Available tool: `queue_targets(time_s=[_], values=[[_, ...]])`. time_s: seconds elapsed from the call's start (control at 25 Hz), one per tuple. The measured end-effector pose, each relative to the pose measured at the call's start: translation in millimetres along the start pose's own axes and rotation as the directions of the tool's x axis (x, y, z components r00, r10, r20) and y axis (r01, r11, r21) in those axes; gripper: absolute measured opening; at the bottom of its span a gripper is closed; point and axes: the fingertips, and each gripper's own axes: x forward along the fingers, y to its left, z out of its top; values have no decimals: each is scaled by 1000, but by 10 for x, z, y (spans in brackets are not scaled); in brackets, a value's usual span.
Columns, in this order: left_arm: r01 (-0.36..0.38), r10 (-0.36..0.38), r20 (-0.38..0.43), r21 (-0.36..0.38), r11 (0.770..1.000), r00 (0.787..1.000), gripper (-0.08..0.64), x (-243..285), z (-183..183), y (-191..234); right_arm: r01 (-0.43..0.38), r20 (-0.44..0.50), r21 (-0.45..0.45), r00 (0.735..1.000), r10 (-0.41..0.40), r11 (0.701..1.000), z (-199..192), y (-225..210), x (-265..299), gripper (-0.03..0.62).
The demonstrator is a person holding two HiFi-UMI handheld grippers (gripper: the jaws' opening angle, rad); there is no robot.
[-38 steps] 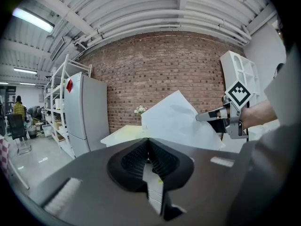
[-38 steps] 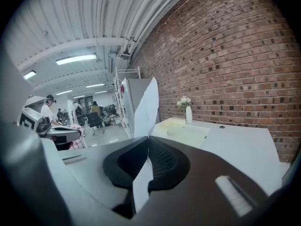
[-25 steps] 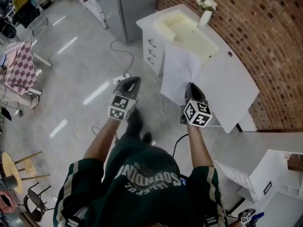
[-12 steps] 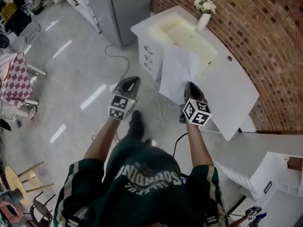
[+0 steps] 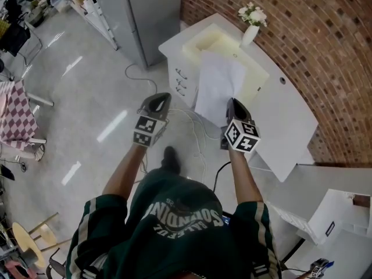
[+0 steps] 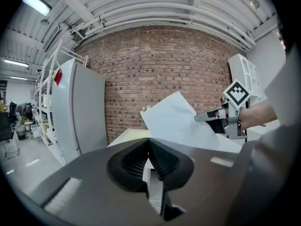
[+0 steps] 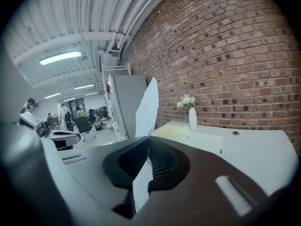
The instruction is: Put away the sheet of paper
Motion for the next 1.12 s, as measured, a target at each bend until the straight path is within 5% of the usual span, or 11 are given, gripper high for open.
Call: queue_targets(time_s=[0.44, 1.12], values=[[34, -34, 11, -5, 999, 999, 11, 262, 61, 597, 28, 7, 10, 1000, -28, 1000, 155, 245, 567, 2], [68, -69, -12, -9, 998, 998, 11, 815, 25, 873, 70, 2, 38, 998, -70, 997, 203, 9, 1066, 2]])
